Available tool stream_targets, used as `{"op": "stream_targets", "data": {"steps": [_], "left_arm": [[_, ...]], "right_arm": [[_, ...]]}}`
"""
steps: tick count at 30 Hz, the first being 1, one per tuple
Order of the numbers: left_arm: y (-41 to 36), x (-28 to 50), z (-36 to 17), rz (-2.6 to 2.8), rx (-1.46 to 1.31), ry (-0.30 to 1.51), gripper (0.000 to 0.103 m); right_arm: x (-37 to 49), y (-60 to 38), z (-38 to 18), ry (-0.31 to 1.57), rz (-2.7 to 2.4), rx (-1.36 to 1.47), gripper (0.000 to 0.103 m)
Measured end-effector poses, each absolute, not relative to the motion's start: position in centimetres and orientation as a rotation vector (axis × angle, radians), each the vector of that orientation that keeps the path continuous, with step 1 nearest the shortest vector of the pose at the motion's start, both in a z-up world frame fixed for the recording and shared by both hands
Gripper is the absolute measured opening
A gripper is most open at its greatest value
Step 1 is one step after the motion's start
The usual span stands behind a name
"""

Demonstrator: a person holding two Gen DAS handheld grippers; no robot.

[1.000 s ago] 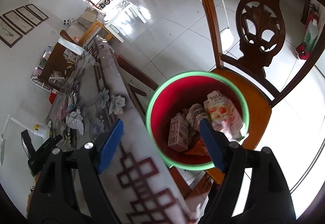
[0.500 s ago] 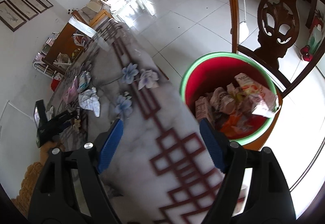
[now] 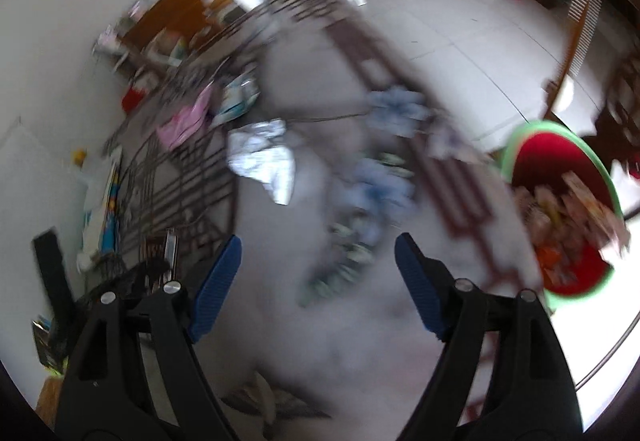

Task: Collect trash
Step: 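Grasp the brown cigarette box with the left tool while the right tool grasps crumpled newspaper, then carry the cigarette box and newspaper wad over the red bucket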

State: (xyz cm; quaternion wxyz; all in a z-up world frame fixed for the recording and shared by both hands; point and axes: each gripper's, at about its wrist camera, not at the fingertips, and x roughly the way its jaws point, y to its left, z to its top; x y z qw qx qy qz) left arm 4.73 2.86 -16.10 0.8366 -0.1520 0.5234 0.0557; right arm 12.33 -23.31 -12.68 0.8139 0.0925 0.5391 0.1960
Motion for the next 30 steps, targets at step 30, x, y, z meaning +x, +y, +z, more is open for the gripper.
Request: {"op": "stream_targets", "data": {"steps": [30], "left_arm": [[3.9, 1.2, -18.8, 0.106, -0.388, 1.172, 0.047]], "right_arm": [[19.1, -11.8, -15.6, 1.206, 0.516, -0.092, 0.054]]}}
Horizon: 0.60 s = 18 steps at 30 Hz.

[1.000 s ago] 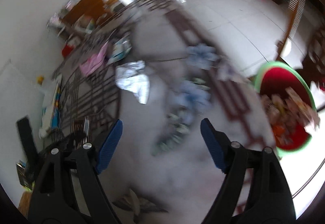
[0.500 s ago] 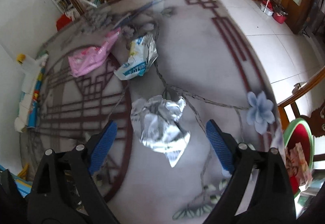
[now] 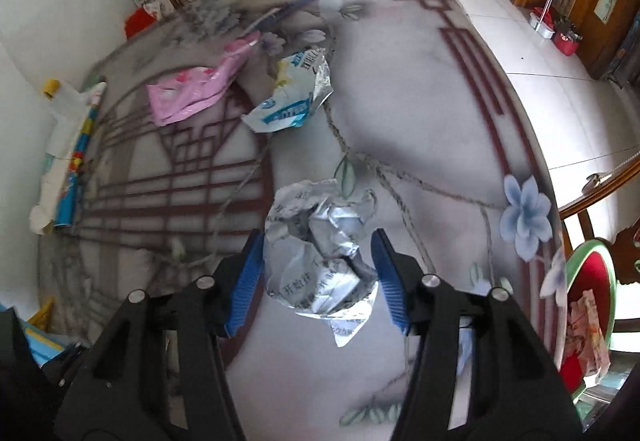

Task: Collect trash
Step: 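Carry the cigarette box and newspaper wad over the red bucket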

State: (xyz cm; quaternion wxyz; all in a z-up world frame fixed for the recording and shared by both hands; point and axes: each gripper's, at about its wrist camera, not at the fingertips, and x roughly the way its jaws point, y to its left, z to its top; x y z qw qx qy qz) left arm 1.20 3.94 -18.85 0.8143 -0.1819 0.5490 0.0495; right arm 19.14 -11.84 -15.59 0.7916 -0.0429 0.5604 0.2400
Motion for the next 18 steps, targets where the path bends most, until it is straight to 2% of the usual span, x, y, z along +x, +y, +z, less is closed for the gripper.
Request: {"op": "stream_targets", "data": {"steps": [9, 18], "left_arm": [[3.1, 1.1, -18.5, 0.076, -0.371, 1.155, 0.041], [2.4, 1.8, -15.9, 0.067, -0.355, 1.072, 0.04]], "right_arm": [[13.8, -15.0, -13.3, 1.184, 0.553, -0.051, 0.054], [9.6, -18.5, -10.9, 1.115, 0.512, 0.045, 0.054]]}}
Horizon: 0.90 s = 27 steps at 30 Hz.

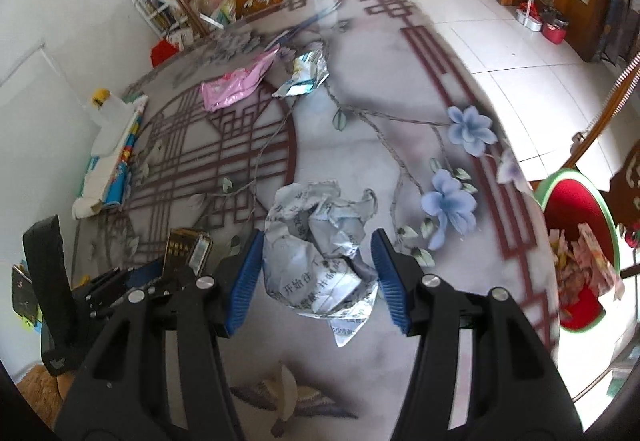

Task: Collect trash
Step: 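Carry the cigarette box and newspaper wad over the red bucket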

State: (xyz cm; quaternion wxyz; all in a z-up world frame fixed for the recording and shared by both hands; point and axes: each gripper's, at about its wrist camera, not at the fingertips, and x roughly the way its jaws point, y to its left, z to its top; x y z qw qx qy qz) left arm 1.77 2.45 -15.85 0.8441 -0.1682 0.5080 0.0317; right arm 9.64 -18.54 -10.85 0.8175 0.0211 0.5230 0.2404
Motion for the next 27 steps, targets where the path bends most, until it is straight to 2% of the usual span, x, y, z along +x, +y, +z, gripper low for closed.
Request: {"op": "stream_targets", "data": {"steps": [8, 27], "left_arm": [[0.9, 2.8, -11.7, 0.027, -0.34, 0.973, 0.04], [-2.4, 2.8, -7.5, -0.048, -0.314, 0.88, 0.04]], "right_arm": [[8.0, -21.8, -8.6, 1.039, 0.453, 0.106, 0.054], [6.2, -25.9, -7.0, 0.965, 0.39, 0.169, 0.054]]}}
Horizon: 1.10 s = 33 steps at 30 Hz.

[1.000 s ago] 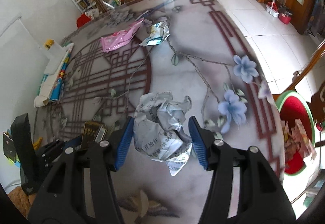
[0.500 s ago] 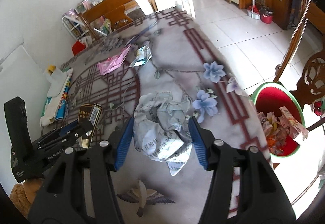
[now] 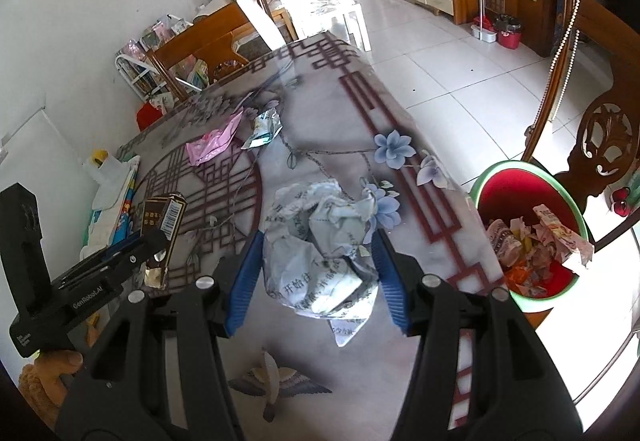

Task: Collect trash
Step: 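Carry the cigarette box and newspaper wad over the red bucket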

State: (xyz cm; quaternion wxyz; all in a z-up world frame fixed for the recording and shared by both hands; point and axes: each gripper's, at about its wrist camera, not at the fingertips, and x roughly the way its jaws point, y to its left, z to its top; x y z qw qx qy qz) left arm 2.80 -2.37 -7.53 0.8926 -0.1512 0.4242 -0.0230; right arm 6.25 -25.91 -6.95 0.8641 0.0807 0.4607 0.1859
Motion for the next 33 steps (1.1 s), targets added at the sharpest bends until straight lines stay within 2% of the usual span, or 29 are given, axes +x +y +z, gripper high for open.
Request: {"op": "stream_targets", "data": {"steps": [33], "left_arm": [[-11.3, 6.8, -5.9, -0.205, -0.281, 0.877, 0.04]], "right_arm": [[7.1, -36.1, -7.6, 0.97, 0.242, 0.258, 0.054]]}}
